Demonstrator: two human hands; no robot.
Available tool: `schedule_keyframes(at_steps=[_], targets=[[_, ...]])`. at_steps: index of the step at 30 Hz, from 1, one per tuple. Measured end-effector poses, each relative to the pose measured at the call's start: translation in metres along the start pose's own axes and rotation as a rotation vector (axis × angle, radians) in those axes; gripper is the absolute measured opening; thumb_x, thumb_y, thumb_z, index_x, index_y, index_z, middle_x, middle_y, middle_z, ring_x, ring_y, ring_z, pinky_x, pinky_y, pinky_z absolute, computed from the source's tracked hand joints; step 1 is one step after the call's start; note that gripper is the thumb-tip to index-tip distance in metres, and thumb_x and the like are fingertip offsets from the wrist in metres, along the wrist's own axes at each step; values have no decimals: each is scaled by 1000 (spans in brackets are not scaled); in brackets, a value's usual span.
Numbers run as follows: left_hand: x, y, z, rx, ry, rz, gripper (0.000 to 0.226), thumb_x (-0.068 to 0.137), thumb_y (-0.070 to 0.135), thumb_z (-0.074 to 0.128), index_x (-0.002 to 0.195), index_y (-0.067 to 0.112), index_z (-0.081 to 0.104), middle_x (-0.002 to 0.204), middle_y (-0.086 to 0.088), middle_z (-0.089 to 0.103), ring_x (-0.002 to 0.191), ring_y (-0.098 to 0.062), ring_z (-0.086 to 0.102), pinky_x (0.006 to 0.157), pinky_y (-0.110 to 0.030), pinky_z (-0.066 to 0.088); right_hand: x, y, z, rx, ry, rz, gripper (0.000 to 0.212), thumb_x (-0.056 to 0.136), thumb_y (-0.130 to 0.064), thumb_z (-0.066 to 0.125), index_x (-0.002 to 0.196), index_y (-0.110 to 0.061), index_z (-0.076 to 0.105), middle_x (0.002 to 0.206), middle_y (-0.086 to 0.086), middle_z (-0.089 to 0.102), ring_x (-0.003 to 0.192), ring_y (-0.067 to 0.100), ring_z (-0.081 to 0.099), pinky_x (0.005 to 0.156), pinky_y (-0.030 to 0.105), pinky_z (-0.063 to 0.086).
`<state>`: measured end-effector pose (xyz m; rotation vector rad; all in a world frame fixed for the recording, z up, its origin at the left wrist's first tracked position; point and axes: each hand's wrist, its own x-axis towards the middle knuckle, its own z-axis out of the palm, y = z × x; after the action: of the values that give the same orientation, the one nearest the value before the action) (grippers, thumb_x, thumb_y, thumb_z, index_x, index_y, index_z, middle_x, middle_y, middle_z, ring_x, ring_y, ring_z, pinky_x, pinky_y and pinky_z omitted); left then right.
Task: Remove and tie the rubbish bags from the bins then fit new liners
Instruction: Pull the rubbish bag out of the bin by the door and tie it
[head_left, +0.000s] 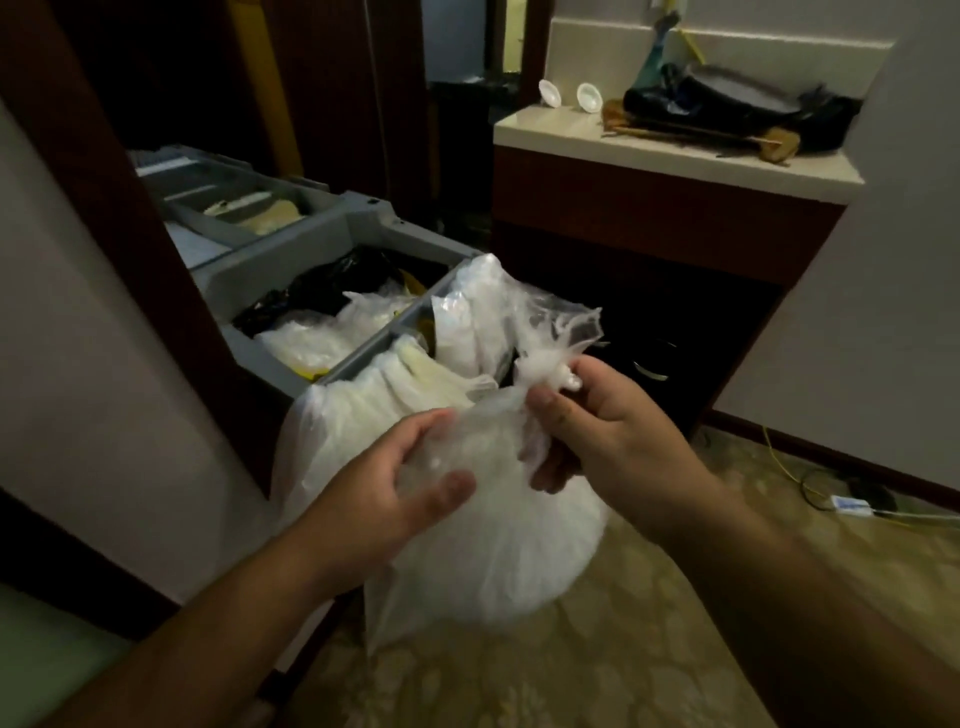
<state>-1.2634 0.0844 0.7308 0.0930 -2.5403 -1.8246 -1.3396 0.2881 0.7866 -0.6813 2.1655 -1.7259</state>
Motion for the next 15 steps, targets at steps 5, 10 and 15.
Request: schedule_keyframes(at_steps=[5, 10, 15], targets=[[49, 7, -12, 48, 25, -60, 109, 47, 74, 81, 139, 60, 23, 130, 31, 48, 117, 0, 56, 87, -23, 55, 68, 2, -8, 444, -37, 50, 37, 89, -35, 54, 117, -12, 60, 88, 10, 73, 80, 28, 71, 73, 38, 59], [122, 6, -20, 22, 180, -35, 54, 64, 48, 83, 109, 47, 53, 91, 23, 69, 92, 8, 65, 61, -6, 49, 136, 5, -30, 651, 6, 81, 33, 91, -29, 57, 116, -9, 64, 84, 10, 66, 78, 22, 67, 76, 42, 53], [207, 17, -29, -34, 225, 48, 38, 62, 55, 76, 94, 41, 60, 86, 22, 71, 84, 11, 65, 64, -9, 50, 197, -3, -73, -86, 217, -42, 9, 98, -27, 60, 100, -20, 64, 81, 0, 69, 72, 14, 67, 67, 31, 54]])
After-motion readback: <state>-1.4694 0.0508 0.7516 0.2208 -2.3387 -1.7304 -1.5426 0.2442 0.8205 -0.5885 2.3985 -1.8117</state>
